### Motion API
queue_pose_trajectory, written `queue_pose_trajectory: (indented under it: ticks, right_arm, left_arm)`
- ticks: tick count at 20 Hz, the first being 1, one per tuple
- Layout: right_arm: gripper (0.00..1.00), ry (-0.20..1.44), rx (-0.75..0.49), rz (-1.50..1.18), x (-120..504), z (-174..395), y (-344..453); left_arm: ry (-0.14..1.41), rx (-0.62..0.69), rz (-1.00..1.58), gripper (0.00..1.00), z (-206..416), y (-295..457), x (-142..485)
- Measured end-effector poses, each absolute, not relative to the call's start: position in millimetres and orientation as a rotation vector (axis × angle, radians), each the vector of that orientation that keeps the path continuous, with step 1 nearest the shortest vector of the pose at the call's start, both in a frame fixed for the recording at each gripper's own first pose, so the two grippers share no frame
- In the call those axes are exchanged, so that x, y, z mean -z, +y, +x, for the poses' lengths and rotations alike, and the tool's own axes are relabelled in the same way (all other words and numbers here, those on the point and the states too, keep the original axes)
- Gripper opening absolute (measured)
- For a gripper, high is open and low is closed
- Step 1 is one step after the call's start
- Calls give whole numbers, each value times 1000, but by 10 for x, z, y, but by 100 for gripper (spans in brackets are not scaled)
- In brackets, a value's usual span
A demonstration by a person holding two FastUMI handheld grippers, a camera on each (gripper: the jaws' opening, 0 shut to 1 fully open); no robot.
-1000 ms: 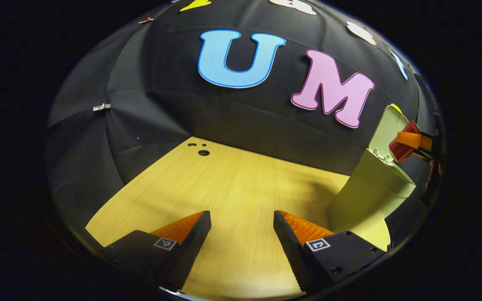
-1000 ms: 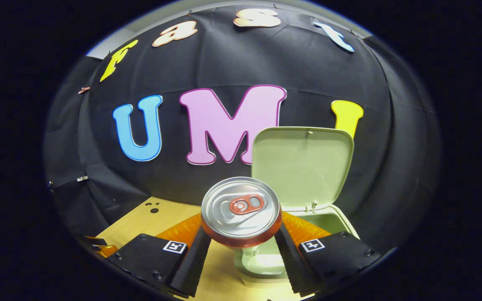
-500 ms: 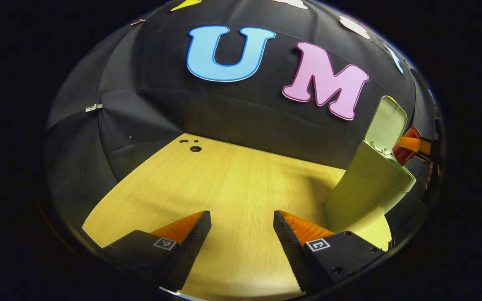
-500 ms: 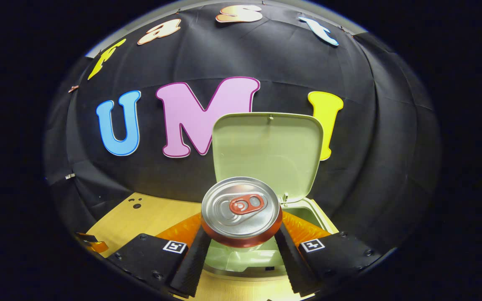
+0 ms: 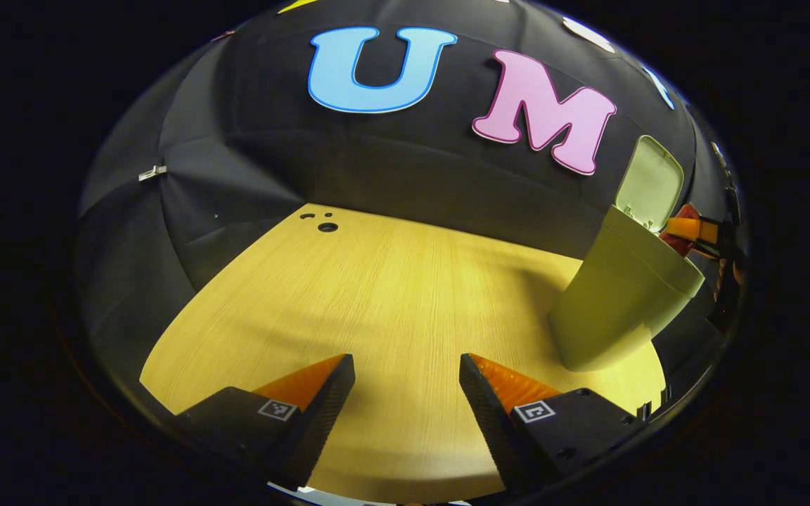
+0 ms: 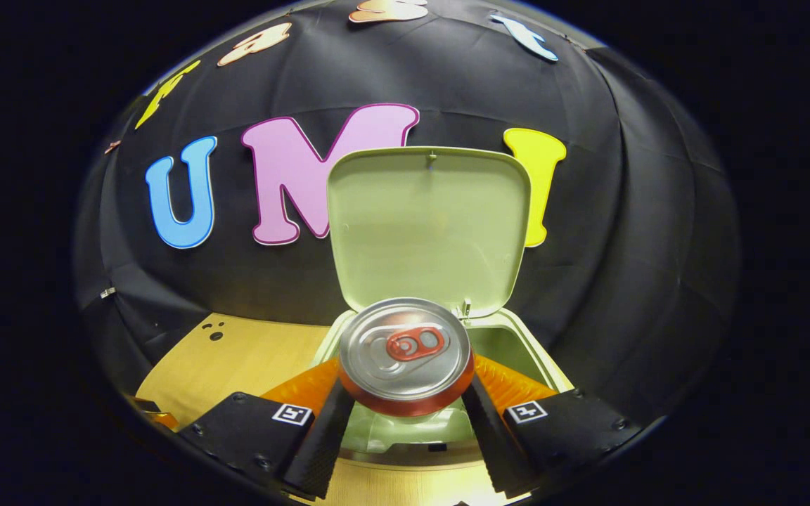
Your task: Press the lid of the desktop garbage bin to open it, pick up the crumpled paper on the desktop and throw it into the bin, then pick up the pop can on the desktop and drop it into the bin, and finally close the garbage bin lid.
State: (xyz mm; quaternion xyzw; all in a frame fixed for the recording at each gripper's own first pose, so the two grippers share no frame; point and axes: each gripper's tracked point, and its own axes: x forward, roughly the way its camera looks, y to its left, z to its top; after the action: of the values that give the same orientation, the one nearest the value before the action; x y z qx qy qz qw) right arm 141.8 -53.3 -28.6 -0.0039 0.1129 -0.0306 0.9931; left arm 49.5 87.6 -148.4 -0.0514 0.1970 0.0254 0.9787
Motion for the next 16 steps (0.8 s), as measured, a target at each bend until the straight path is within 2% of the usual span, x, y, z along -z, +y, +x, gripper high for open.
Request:
queue_pose_trajectory:
  ticks: [4, 9, 16]
  right_arm:
    - [85, 228, 74, -10, 291, 1428, -564]
    - [97, 175, 100, -13, 72, 1382, -619]
    - [98, 99, 76, -11, -462, 1344, -545]
  left_arm:
    - [422, -56, -102, 96, 455, 908, 1556]
    - [430, -45, -94, 96, 488, 886, 1567]
    - [445, -41, -96, 96, 458, 859, 1646]
